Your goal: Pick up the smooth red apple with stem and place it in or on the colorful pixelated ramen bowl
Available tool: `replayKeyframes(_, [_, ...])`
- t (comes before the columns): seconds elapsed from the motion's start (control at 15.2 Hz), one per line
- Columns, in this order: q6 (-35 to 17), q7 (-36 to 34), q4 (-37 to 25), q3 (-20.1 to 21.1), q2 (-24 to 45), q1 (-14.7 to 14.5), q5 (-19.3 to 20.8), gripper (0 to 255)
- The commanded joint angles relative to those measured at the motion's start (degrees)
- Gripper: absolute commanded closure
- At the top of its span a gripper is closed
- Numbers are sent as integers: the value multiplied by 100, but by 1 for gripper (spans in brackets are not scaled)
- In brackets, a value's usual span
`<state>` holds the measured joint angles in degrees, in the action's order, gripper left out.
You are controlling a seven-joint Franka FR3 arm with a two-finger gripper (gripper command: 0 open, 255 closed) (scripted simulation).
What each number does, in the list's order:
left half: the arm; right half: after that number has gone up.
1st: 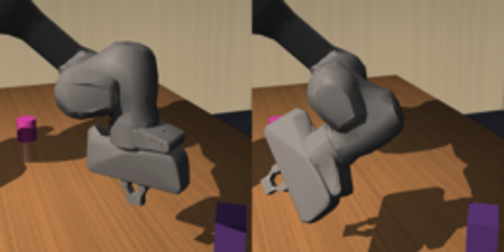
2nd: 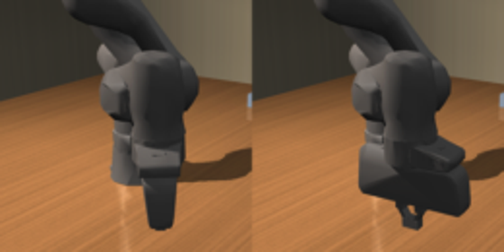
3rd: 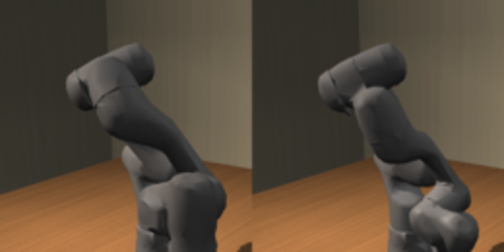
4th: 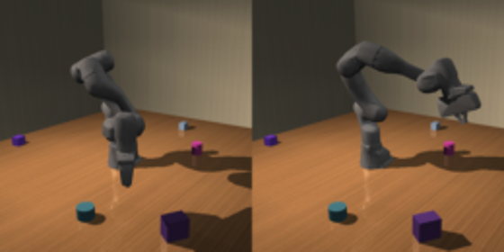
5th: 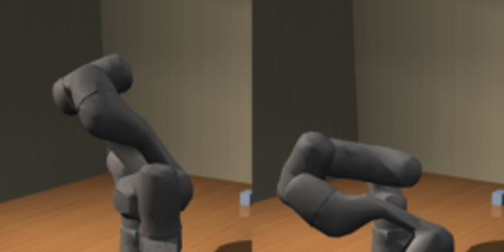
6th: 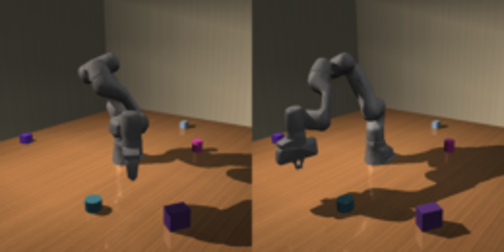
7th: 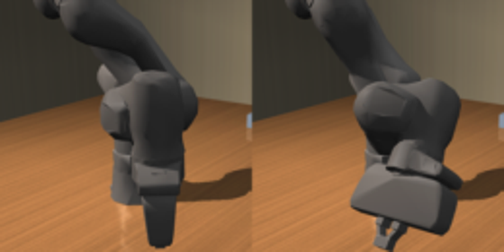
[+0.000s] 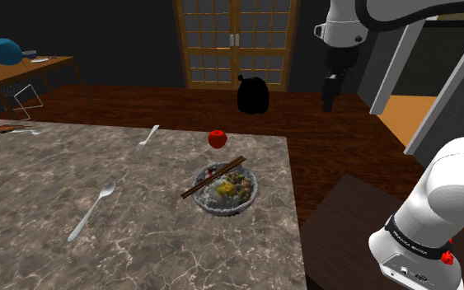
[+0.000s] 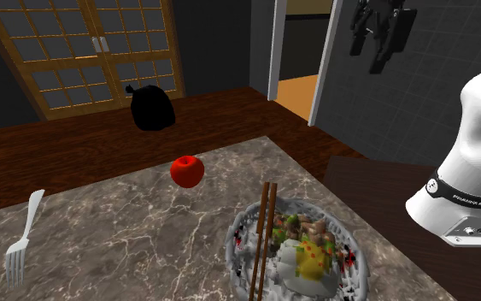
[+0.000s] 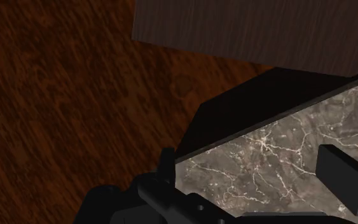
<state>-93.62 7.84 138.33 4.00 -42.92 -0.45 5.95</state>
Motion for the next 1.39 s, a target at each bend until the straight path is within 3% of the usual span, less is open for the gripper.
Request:
replayKeyframes(0.0, [0, 0, 0, 0, 0, 0, 0, 0])
replayKeyframes(0.66, [-2121, -545, 11, 103, 1573, -60, -478, 0])
replayKeyframes(1.32, [-3835, -886, -795, 206, 3504, -136, -864, 0])
